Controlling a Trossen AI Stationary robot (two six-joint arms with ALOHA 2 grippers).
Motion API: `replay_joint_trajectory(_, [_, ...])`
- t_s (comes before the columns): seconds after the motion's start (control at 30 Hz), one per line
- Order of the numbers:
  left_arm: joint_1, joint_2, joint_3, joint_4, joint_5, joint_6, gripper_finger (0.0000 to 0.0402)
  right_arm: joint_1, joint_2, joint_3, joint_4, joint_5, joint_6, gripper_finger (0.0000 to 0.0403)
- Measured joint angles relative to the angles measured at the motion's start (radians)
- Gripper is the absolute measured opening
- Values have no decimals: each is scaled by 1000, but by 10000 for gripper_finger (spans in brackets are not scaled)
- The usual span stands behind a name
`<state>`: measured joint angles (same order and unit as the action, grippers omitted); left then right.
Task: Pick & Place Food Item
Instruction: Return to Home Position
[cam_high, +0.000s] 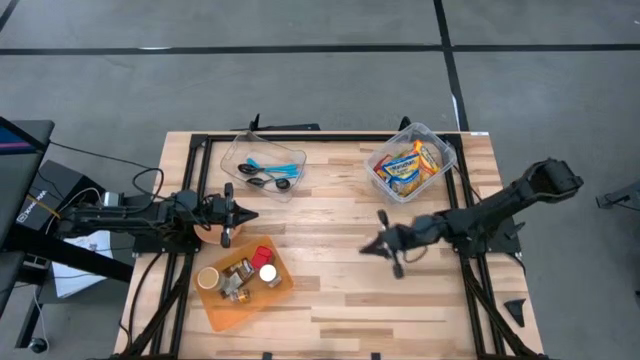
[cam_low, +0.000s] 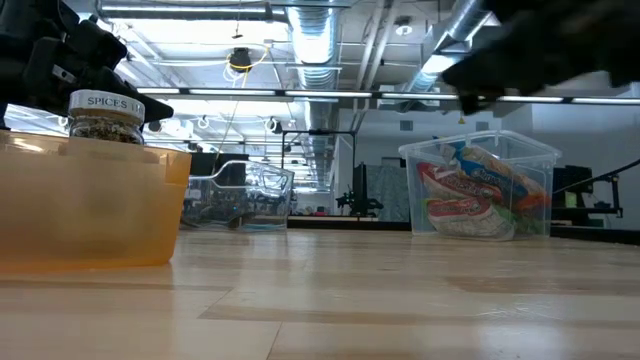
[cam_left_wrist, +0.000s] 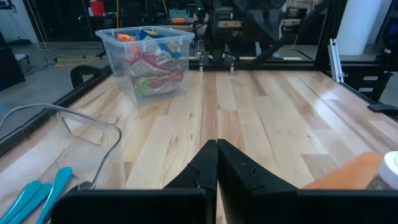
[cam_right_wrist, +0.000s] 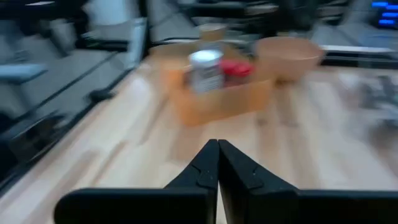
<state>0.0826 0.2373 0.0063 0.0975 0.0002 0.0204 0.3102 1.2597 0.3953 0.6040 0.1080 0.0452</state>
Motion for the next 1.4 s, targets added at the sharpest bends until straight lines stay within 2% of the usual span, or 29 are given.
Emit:
replay_joint_trajectory(0.1, [0,0,0,1,0,0,0,9,-70,-83,11,-38,-23,1])
replay_joint_trajectory(0.37, [0,-1,0,3,0,0,0,45,-213,-257,107,-35,-143,1])
replay_joint_trajectory(0.63, [0,-1,0,9,0,0,0,4,-307,-387,208,-36,-147,0])
replay_joint_trajectory(1.0, [0,-1,0,15,0,0,0,-132,-361,-388,129,-57,-132,0])
replay_joint_trajectory(1.23, [0,-1,0,15,0,0,0,-180,-461,-388,53,-57,-124,0])
replay_joint_trajectory(1.4, [0,-1,0,16,0,0,0,-181,-570,-389,-69,-56,-123,0])
